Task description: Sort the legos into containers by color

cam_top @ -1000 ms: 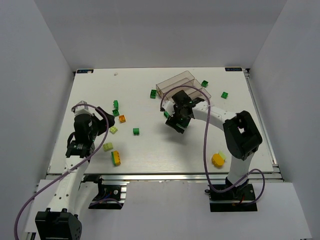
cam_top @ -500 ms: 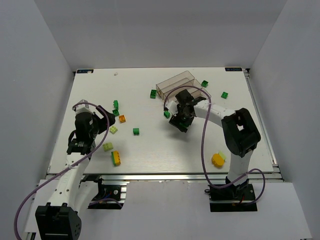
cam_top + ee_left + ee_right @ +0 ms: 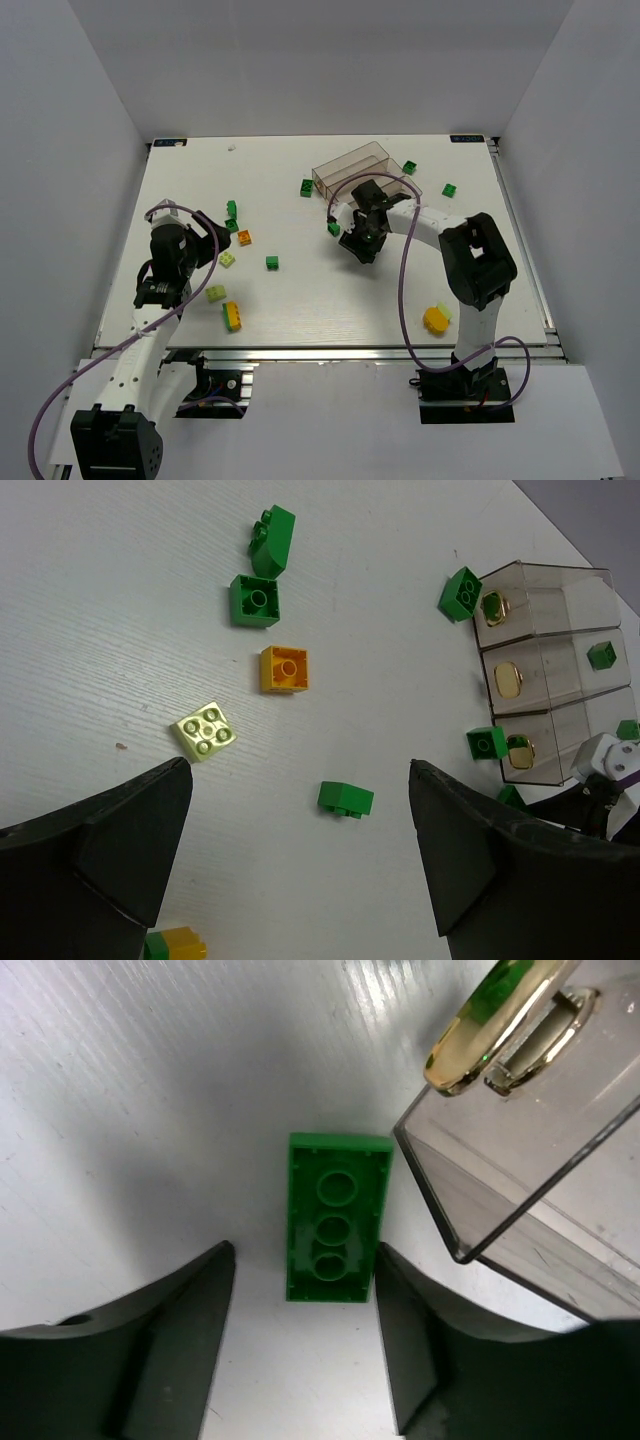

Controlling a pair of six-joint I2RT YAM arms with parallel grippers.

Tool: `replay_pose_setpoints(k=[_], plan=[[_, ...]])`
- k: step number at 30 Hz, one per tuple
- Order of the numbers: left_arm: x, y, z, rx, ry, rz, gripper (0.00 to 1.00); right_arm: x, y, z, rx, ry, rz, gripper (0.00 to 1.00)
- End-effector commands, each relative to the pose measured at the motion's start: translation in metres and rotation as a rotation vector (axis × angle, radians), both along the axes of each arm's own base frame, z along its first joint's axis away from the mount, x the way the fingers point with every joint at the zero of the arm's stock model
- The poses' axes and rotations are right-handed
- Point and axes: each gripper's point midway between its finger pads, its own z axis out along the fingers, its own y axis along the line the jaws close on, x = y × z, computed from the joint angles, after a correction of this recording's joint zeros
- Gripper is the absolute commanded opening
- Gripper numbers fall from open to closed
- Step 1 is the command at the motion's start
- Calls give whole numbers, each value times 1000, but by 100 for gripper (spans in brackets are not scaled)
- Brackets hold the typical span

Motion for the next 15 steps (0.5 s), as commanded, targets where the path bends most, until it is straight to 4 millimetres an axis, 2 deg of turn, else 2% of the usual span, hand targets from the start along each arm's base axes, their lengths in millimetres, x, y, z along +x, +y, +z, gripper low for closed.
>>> replay_pose_setpoints(k=[1,6,9,12,15], plan=[[2,-3,11,-13,-36,-10,98,0,3,-2,28,2,13,60],[2,-9,12,-29,-38,-38,98,-5,-2,-8,24,-9,21,49],[3,-9,13,-32,-43,-40,98,-10,-2,-10,30,2,36,36],[3,-10,13,-36,-44,-45,98,-17,3,-5,69,14,70,27],[2,-11,12,-39,-44,-48,98,-29,14,10,151,26,136,20]])
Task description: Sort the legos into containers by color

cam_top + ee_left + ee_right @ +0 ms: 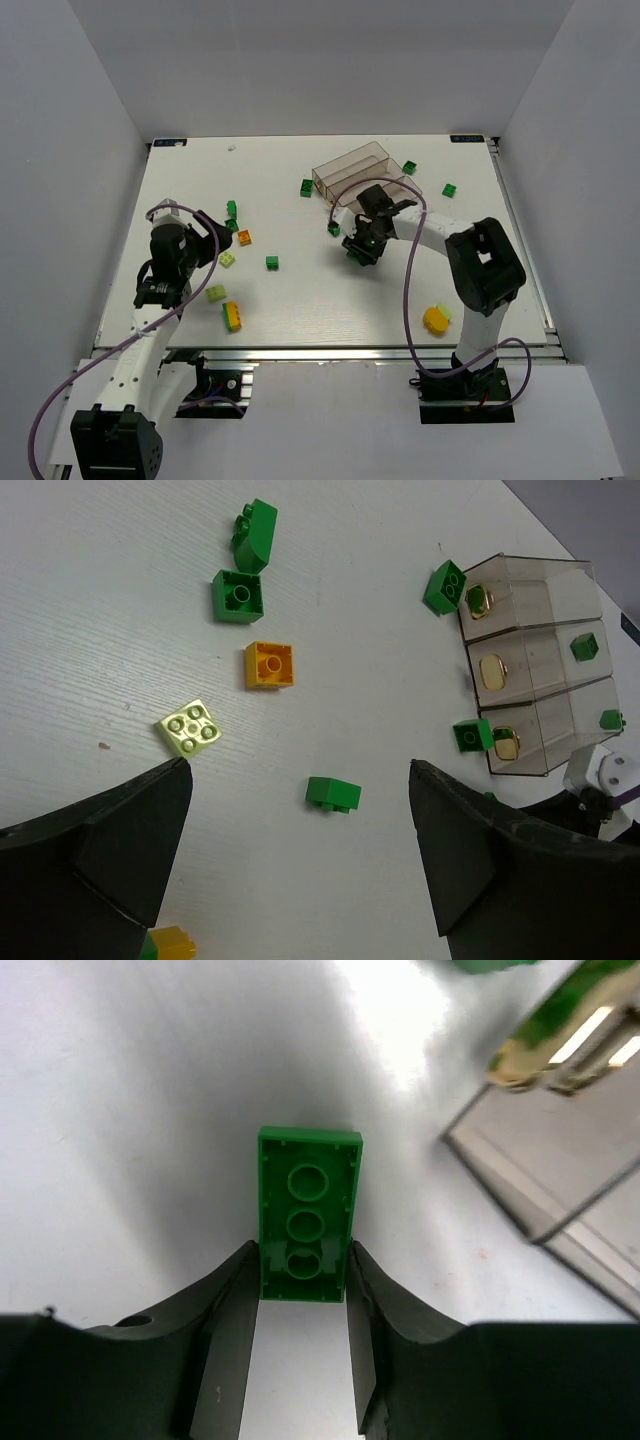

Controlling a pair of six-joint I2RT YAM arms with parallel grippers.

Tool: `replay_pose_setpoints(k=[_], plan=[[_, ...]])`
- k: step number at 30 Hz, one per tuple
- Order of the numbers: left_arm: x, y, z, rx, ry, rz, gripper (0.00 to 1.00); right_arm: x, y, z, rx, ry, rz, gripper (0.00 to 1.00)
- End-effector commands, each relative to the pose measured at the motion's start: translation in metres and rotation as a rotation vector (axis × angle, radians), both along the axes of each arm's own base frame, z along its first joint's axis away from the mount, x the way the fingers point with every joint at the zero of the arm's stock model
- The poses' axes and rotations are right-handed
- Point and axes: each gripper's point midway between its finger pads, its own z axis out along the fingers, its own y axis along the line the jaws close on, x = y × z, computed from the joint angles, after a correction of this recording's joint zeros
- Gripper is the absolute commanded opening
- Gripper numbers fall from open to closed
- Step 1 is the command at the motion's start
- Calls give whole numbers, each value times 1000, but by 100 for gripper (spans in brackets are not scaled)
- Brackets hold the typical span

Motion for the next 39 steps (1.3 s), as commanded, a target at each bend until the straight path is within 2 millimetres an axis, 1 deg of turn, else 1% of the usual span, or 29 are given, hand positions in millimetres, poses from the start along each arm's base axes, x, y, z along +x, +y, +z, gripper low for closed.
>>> replay_pose_setpoints(k=[1,2,3,4,5,6,8,11,12,15,16,18,19,21,22,23,24,25,26,27,28,29,30,31,32,33,37,38,39], plan=[[2,-5,10,-15,-41,-21,98,-21,12,21,106,28,103,15],[2,-5,8,-17,-34,-19,98,-32,20,28,159,61,142,13],[1,-5,8,-19,-37,-19,98,-37,24,33,190,71,171,11],[1,-5,8,-20,-37,-21,98,-41,29,45,227,58,217,5],[1,-6,8,-22,-37,-22,98,-50,37,55,289,81,260,2],[2,-6,7,-23,-37,-21,98,-57,39,62,311,94,286,0],[2,-6,7,-27,-37,-25,98,-64,49,83,388,83,348,0],[2,-7,6,-28,-37,-27,98,-61,60,113,458,48,379,0],[3,-7,6,-28,-37,-29,98,-54,66,127,482,23,370,0],[3,-8,5,-30,-34,-32,98,-37,75,149,509,-32,339,0],[3,-8,5,-32,-35,-32,98,-21,83,164,533,-90,326,0],[3,-9,5,-33,-36,-37,98,0,85,177,543,-131,246,0],[3,-10,6,-34,-38,-41,98,18,92,190,565,-189,221,0],[2,-11,7,-33,-38,-49,98,43,89,199,574,-227,134,0],[2,-11,6,-32,-32,-51,98,59,94,209,593,-264,112,0],[2,-11,7,-30,-35,-51,98,73,90,212,591,-284,68,0],[1,-11,7,-30,-35,-51,98,83,93,208,597,-263,22,0],[1,-11,5,-30,-31,-51,98,93,92,211,600,-278,-8,0],[0,-11,5,-32,-31,-51,98,108,91,223,622,-318,-32,0],[-1,-11,5,-34,-32,-50,98,116,92,217,624,-308,-65,0],[-1,-11,5,-36,-33,-50,98,125,91,216,618,-324,-94,0],[-1,-11,5,-39,-33,-51,98,134,92,222,629,-356,-106,0],[-2,-11,5,-40,-33,-50,98,141,93,214,624,-349,-131,0],[-2,-11,5,-40,-31,-50,98,149,91,211,613,-368,-159,0],[-3,-11,4,-40,-28,-50,98,157,90,215,620,-390,-175,0],[-3,-11,5,-40,-30,-50,98,162,92,205,613,-382,-187,0],[-3,-11,5,-39,-27,-48,98,187,86,191,616,-373,-279,0],[-3,-11,5,-41,-27,-47,98,195,81,188,616,-372,-302,0],[-4,-12,5,-42,-27,-51,98,207,80,179,612,-365,-328,0]])
